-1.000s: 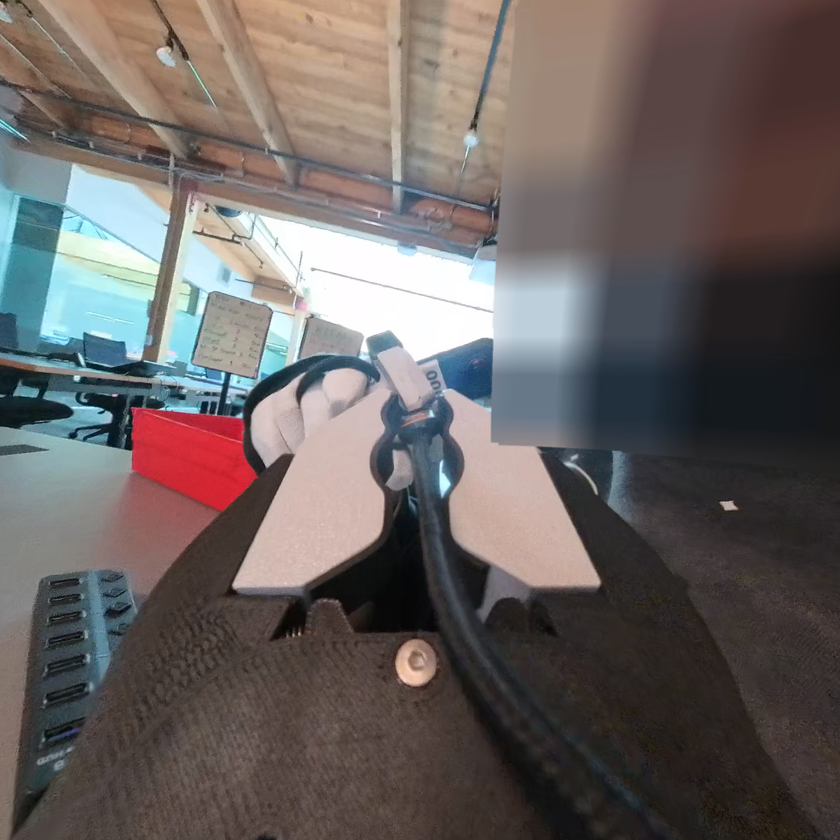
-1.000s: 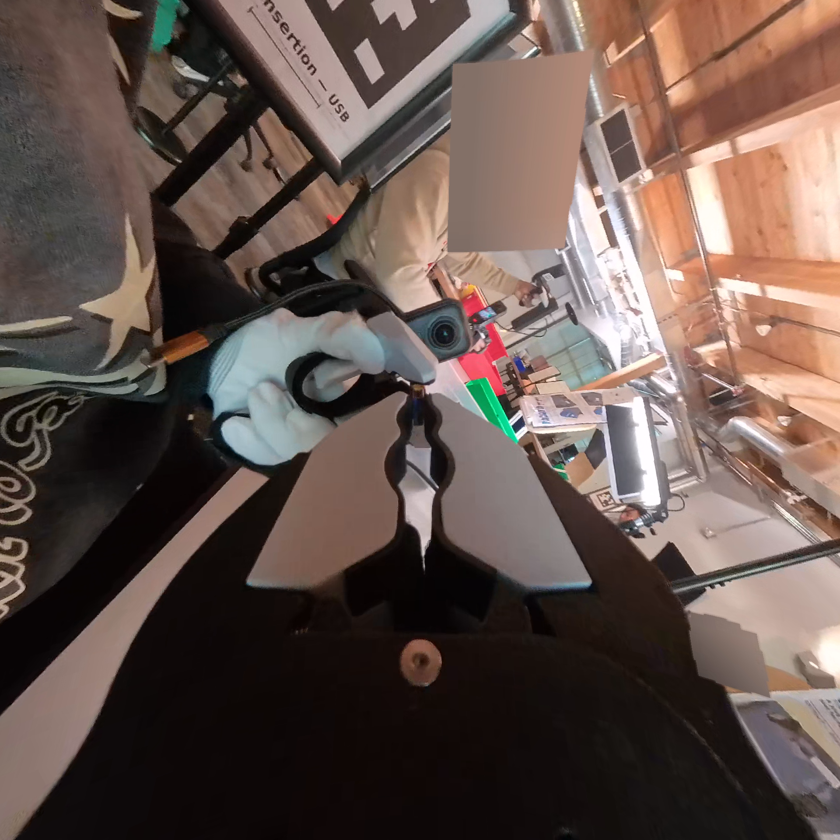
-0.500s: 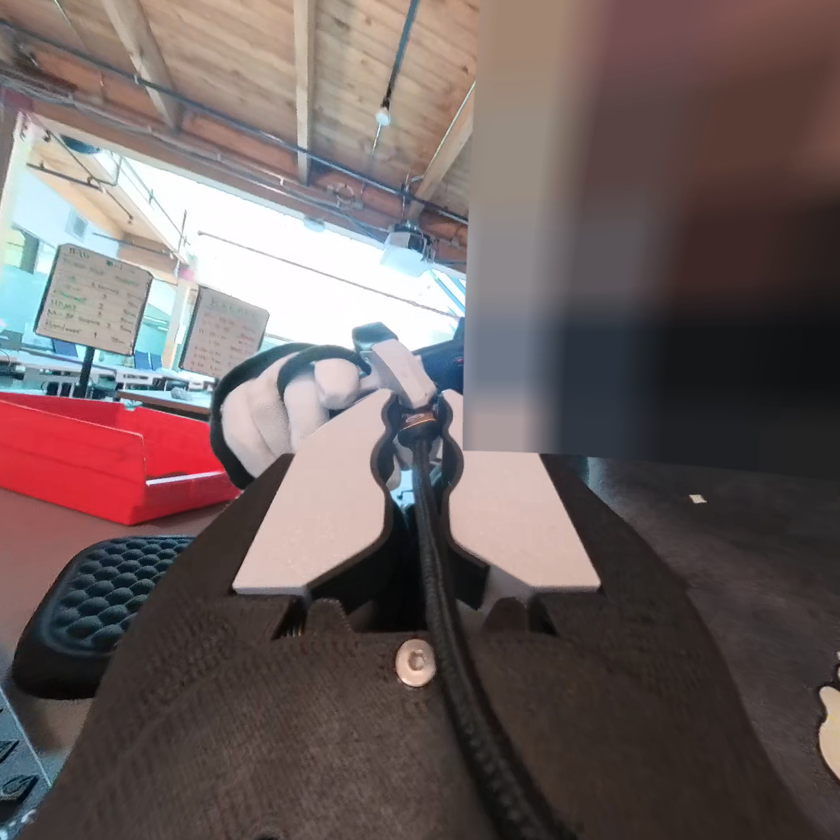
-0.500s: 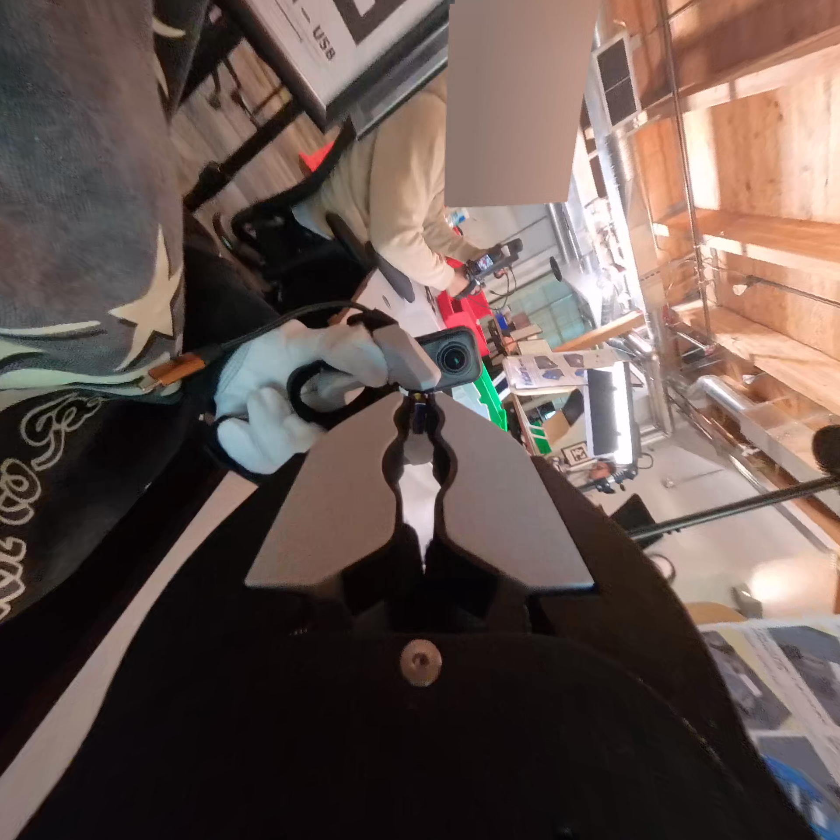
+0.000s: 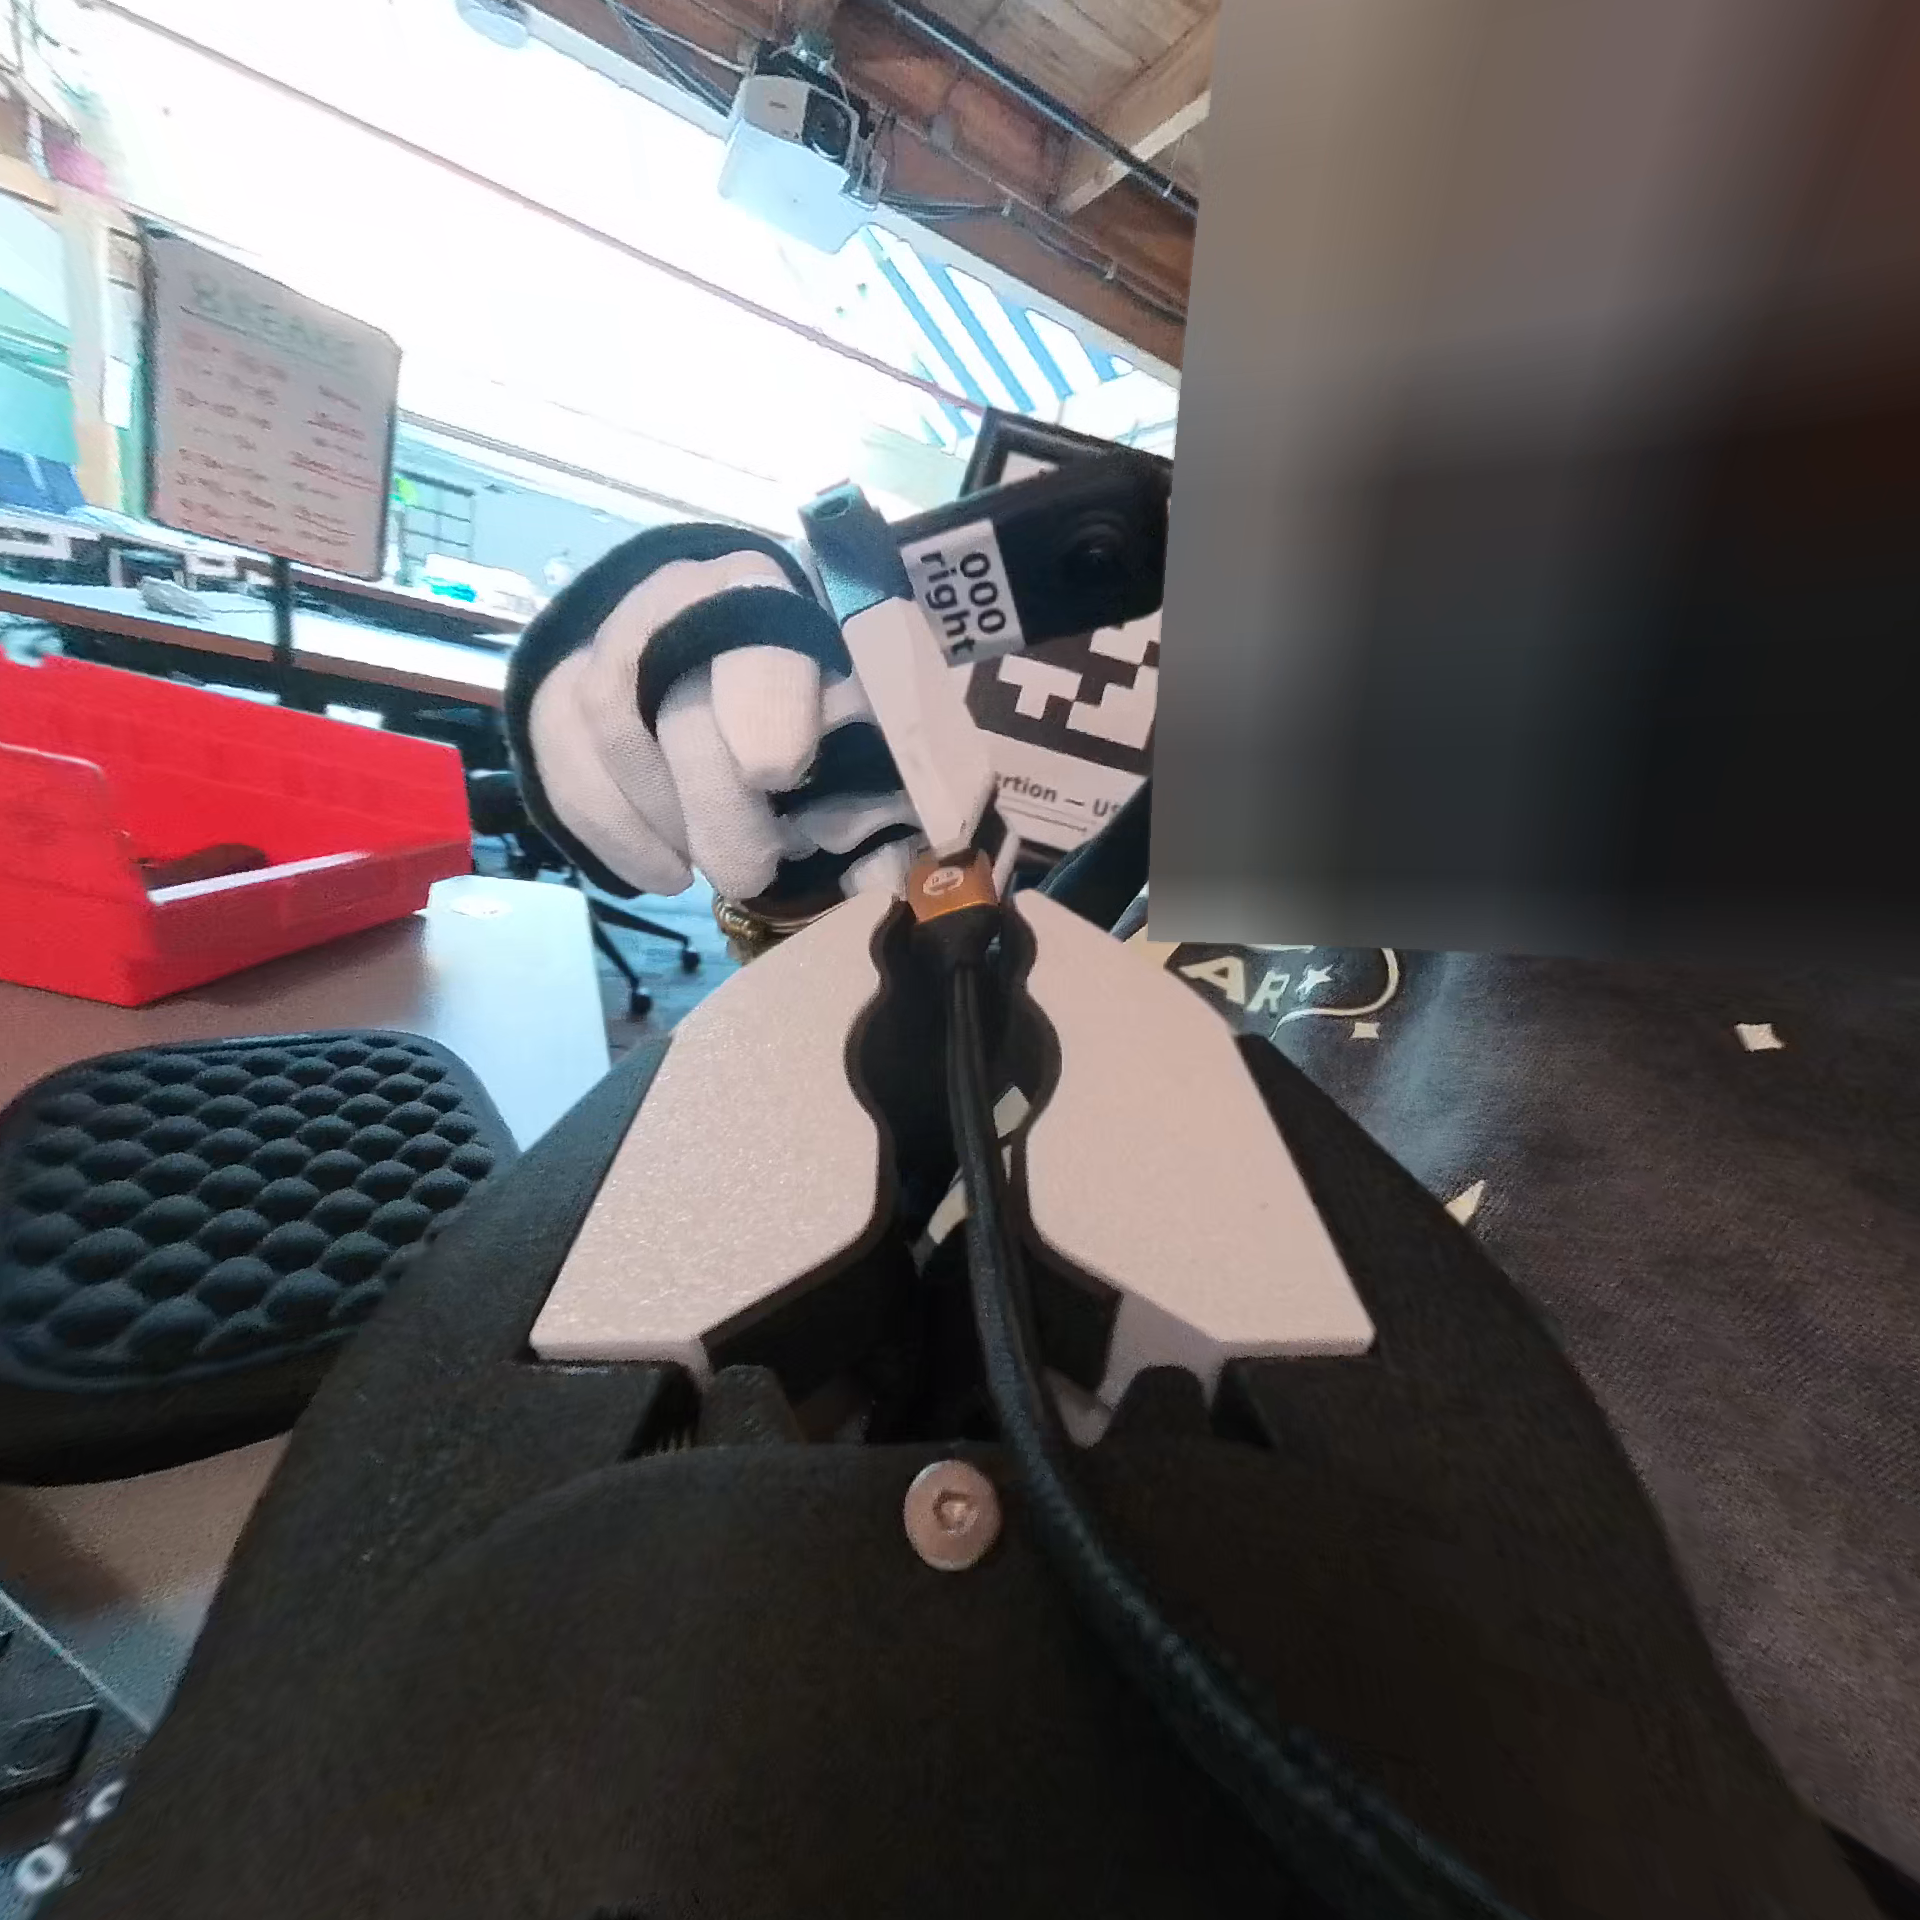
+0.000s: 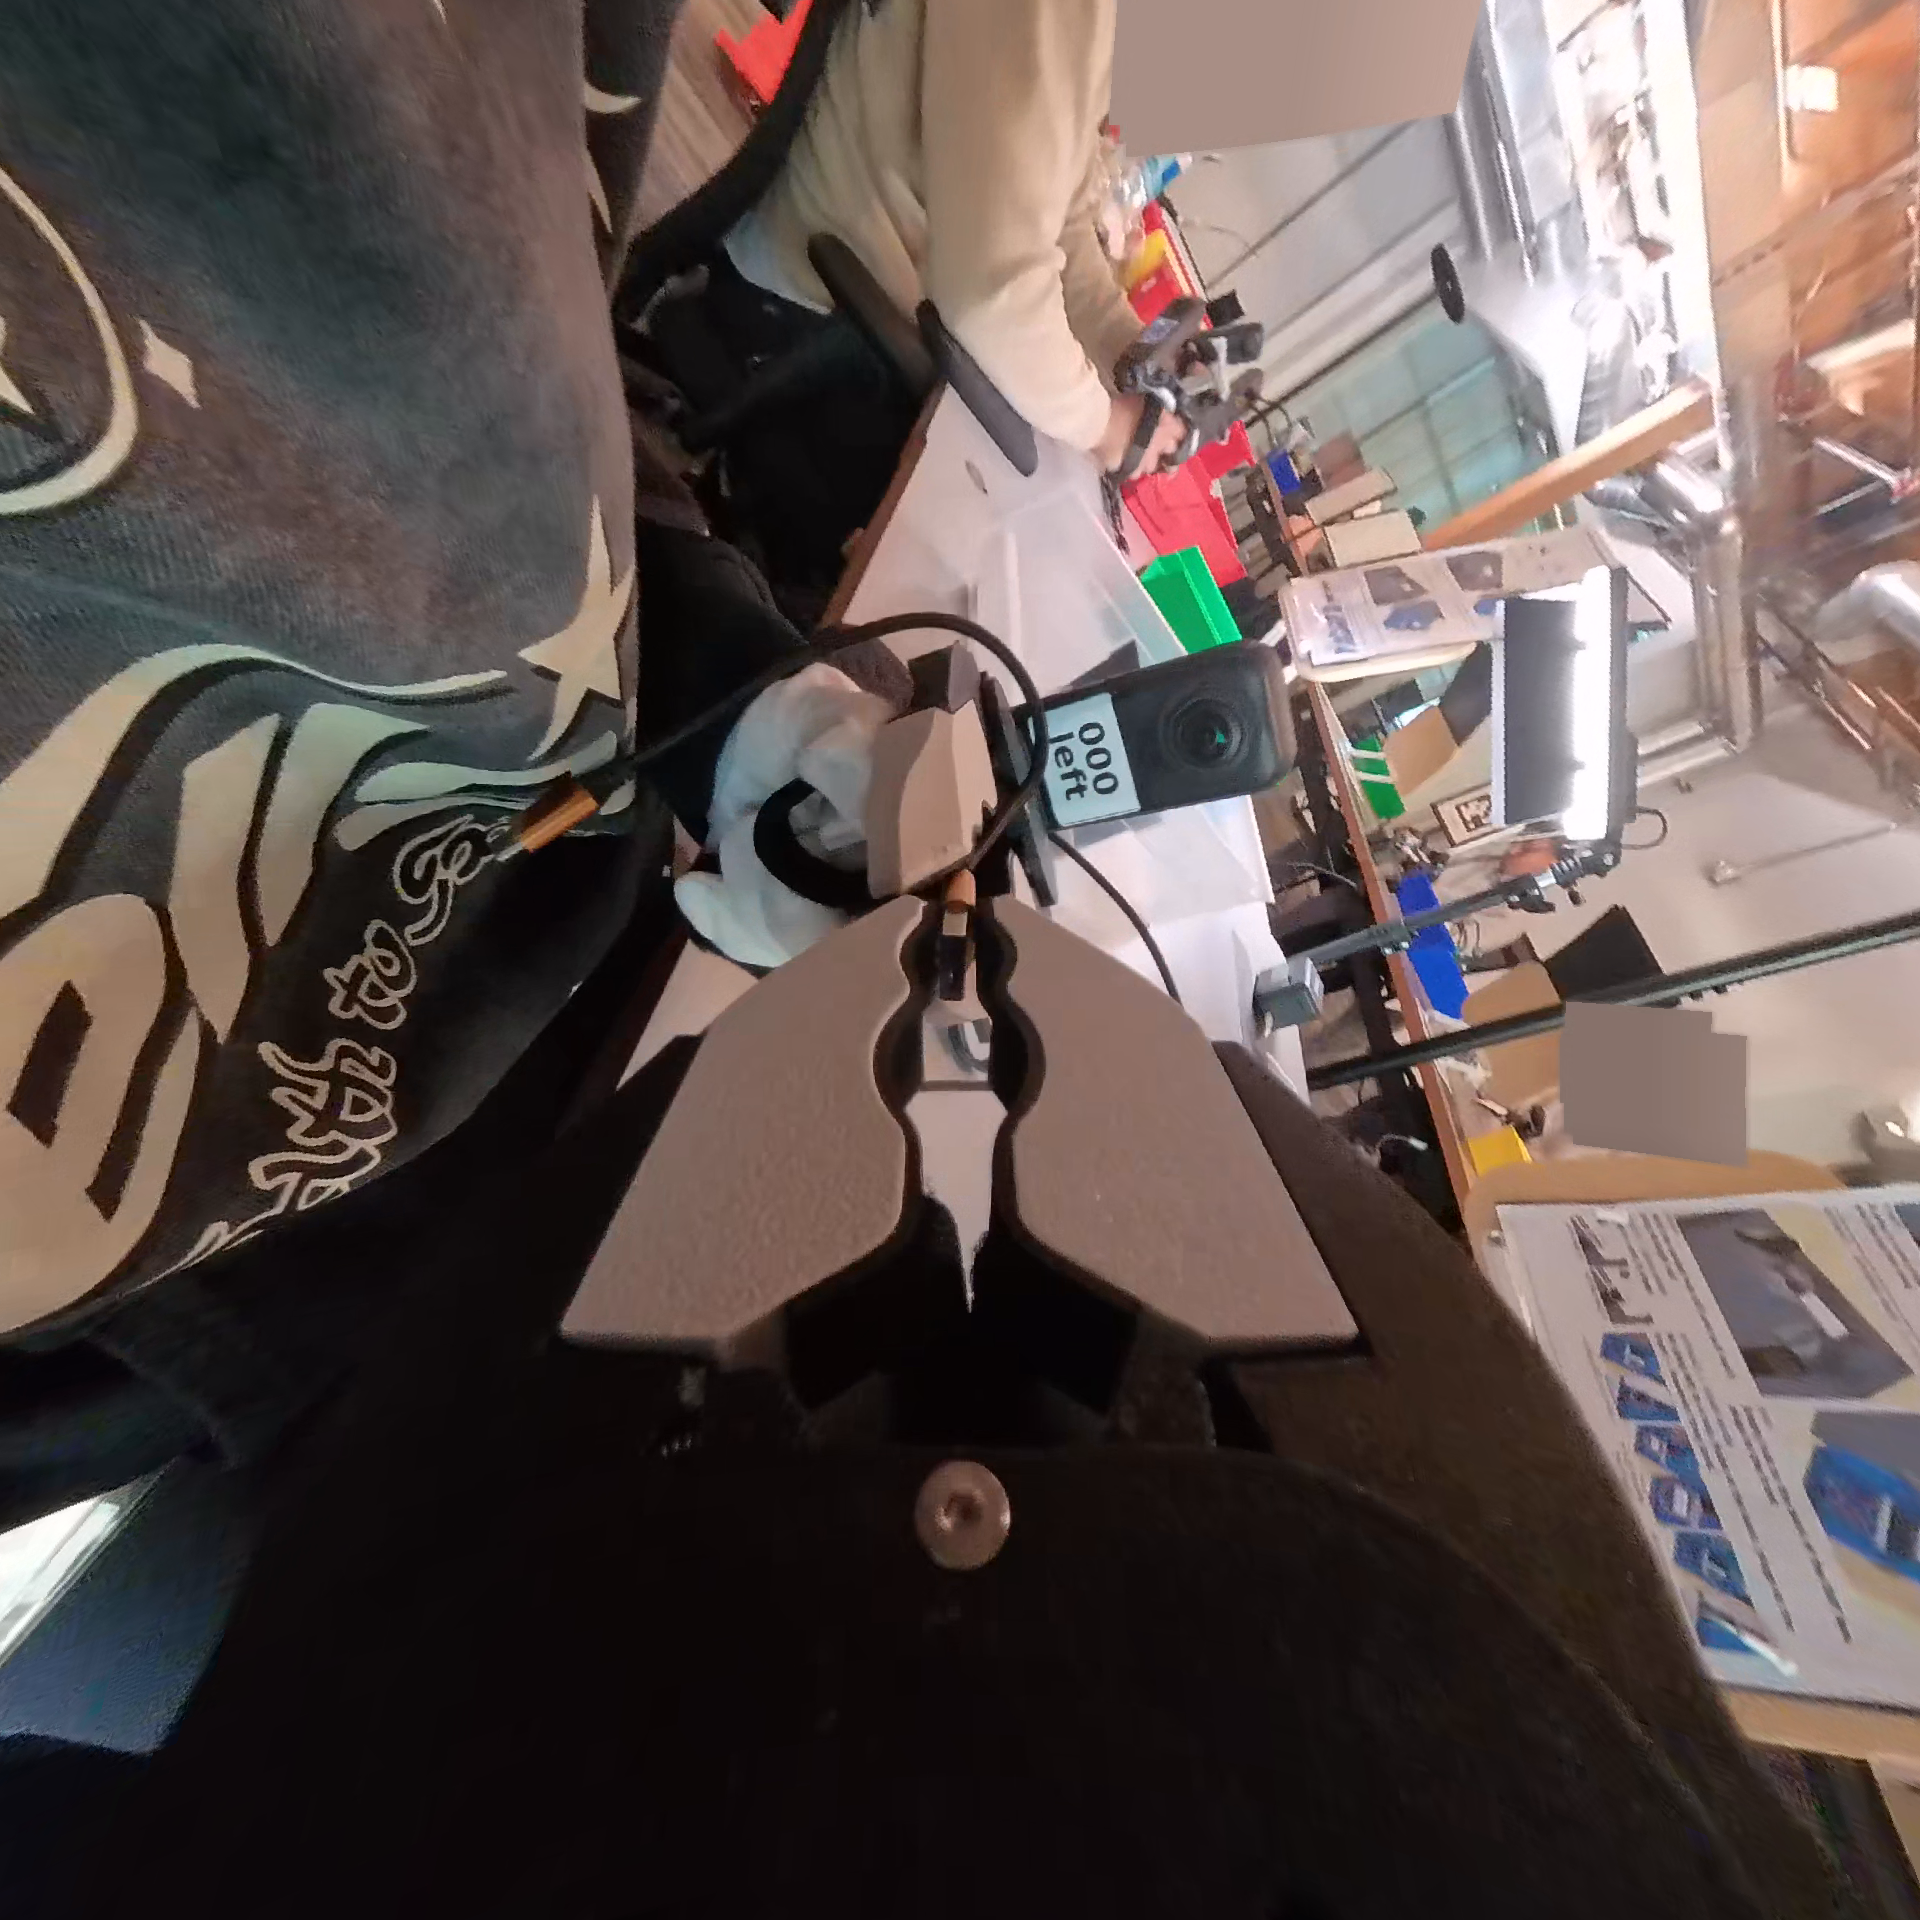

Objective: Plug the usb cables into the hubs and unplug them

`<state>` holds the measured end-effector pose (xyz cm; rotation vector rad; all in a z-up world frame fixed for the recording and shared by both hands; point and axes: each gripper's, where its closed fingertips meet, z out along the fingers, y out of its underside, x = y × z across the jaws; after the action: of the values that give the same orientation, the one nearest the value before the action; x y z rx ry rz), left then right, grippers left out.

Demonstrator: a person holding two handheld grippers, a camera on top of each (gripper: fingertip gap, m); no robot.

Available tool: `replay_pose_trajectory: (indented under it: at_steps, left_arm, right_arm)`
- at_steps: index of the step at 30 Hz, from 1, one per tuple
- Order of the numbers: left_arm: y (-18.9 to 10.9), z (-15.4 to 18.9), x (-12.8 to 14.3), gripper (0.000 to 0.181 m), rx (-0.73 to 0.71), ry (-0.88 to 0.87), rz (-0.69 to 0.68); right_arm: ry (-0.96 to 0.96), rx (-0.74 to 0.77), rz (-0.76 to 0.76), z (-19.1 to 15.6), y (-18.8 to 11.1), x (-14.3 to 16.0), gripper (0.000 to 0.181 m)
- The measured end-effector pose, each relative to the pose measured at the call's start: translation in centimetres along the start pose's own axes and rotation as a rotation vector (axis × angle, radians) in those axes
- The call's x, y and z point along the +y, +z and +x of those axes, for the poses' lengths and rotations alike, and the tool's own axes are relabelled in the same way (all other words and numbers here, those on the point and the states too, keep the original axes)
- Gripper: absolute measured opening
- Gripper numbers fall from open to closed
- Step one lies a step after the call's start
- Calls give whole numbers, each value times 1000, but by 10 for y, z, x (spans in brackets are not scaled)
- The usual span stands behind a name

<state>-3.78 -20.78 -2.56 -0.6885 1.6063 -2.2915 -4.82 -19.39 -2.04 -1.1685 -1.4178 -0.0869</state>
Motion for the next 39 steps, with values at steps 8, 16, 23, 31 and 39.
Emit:
replay_pose_trajectory:
  at_steps: [8,16,23,31,39]
  left_arm:
    - [0,-5,-2,15,44,-32,38]
    - [-7,5,-16,14,134,-40,146]
    - [-8,3,-14,14,129,-66,152]
    - [-4,9,-10,18,145,-123,135]
    - [-9,-3,-16,15,11,-118,180]
  right_arm:
    - [71,53,3,3,-7,3,7]
    - [123,114,51,12,-8,-4,20]
    - [135,93,61,12,-5,-7,5]
    - [84,19,119,5,-9,-9,5]
    - [63,33,90,12,-6,0,6]
